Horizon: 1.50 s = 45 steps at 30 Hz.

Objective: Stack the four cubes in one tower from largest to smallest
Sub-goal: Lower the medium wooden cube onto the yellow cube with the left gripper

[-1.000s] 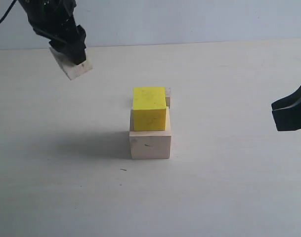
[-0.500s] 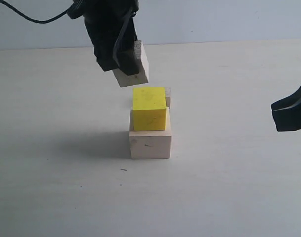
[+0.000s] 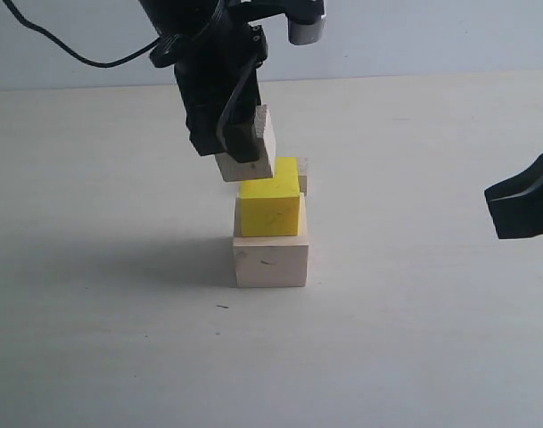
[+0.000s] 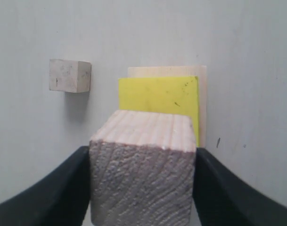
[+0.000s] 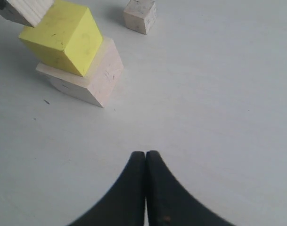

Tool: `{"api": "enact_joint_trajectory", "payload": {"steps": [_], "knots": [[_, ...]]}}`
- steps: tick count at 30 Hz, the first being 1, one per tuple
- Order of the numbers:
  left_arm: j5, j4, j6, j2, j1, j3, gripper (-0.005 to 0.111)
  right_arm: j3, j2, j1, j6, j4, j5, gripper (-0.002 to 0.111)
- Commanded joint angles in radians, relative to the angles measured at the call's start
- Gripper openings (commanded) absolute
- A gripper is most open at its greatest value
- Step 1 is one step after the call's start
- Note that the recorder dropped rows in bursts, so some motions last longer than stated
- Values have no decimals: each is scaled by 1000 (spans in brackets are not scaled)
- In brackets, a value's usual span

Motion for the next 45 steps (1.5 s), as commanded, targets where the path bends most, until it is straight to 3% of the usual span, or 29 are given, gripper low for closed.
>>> {"api": "enact_joint_trajectory", "payload": {"steps": [1,8,28,35,45], "knots": [[-2,6,-34,4,-11,-30,0,3,-4,-1,-9,2,-2,0],[-2,95,-86,8,-65,-54,0,3,-4,-1,-13,7,-2,0],[-2,64,-150,43,-71,-54,0,3,-4,-1,-13,9,-2,0],[-2,131,-187,43,-106,-54,0,3,-4,-1,-13,9,-2,0],[-2,138,-205,43,-105,-54,0,3,-4,-1,-31,22,0,0]]}}
